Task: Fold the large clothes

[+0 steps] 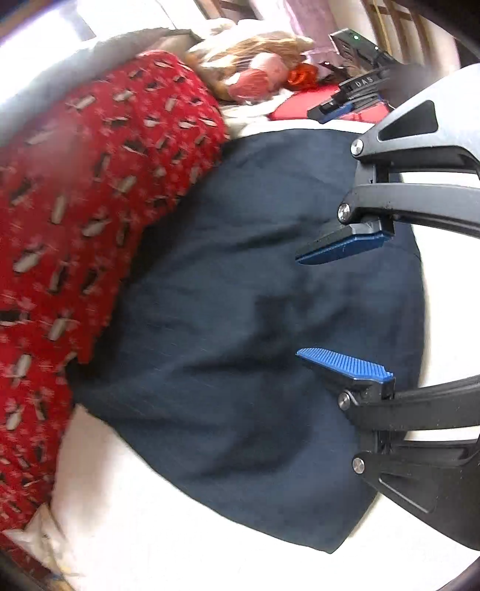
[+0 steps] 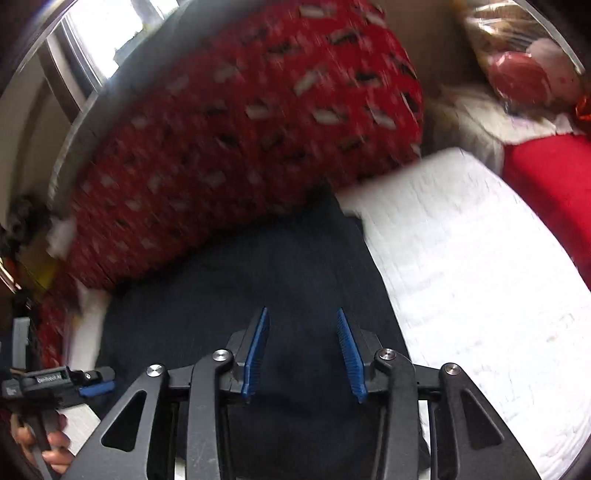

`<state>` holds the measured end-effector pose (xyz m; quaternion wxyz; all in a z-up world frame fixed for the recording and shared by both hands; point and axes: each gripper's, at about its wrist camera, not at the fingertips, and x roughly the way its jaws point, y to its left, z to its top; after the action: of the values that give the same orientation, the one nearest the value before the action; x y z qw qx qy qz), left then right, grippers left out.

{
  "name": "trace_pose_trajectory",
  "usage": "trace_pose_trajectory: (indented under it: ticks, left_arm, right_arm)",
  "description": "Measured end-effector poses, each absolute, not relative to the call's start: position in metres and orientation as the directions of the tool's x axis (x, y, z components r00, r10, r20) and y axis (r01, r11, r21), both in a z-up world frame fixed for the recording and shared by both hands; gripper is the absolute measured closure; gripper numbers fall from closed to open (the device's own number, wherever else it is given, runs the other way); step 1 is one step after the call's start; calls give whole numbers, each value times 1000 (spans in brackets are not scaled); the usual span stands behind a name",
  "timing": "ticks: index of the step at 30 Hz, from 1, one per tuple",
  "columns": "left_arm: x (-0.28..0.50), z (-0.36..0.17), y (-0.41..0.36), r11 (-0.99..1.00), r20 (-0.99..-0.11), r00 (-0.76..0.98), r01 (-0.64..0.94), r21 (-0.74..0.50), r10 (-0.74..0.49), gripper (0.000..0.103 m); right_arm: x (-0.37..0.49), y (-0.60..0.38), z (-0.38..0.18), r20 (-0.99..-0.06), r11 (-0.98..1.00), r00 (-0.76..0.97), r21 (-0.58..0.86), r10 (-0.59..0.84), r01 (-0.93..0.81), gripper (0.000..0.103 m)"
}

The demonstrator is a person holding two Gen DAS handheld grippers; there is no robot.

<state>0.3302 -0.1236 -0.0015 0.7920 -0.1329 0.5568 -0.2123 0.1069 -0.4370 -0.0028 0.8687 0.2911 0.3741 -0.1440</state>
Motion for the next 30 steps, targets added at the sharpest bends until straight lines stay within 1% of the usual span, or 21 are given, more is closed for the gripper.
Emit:
trace_pose_trajectory:
  ticks: [1,2,3,4,5,6,7,8,10,12,14,18,21,26,30]
  left_arm:
    - [331,-3,-127,886,-833,303,190,-423,-463,52]
    - [332,-7,-131,903,-851,306,191,-385,-427,49]
    - [336,-16,-135,921,-875,293,188,-341,-384,49]
    - [338,-26,-136,932,-895,270,185,-313,-354,49]
    - [338,-33,-135,933,-902,256,185,-308,-349,49]
    - [335,-33,-135,935,-899,274,190,-298,-342,48]
    - [334,-32,-138,936,-896,285,199,-292,-340,45]
    - [333,-31,-141,933,-893,290,213,-290,-344,38]
    - [331,-34,-144,936,-896,297,222,-272,-331,36]
    - [327,-33,-151,938,-898,306,239,-250,-317,31]
    - [327,-31,-152,938,-898,309,248,-242,-313,29]
    - [327,-28,-155,936,-896,312,258,-239,-315,23]
    - [327,-28,-159,935,-896,314,267,-234,-314,19]
    - [327,-29,-163,932,-896,313,278,-231,-316,12]
    - [331,-28,-163,929,-905,282,282,-241,-320,12]
  right_arm:
    - [108,-438,-2,-730,788,682,394,-43,472,54]
    - [114,-437,-3,-733,787,678,383,-58,483,50]
    - [118,-438,-10,-749,786,659,367,-68,498,44]
    - [122,-438,-23,-781,784,621,341,-72,519,38]
    - [132,-443,-38,-832,782,552,307,-56,543,33]
    - [135,-444,-53,-856,781,516,301,-32,548,26]
    - [133,-443,-53,-831,791,555,310,-43,527,24]
    - [133,-439,-51,-825,807,564,300,-48,508,23]
    - [138,-434,-51,-835,833,548,260,-61,488,20]
    - [140,-429,-52,-836,844,544,246,-63,476,17]
    - [145,-425,-53,-837,856,542,227,-72,464,13]
    - [154,-413,-60,-844,887,528,169,-95,430,0]
    - [157,-410,-65,-853,895,510,138,-110,424,0]
    - [164,-416,-69,-855,892,514,180,-66,415,0]
    - [172,-414,-66,-871,906,486,147,-72,397,0]
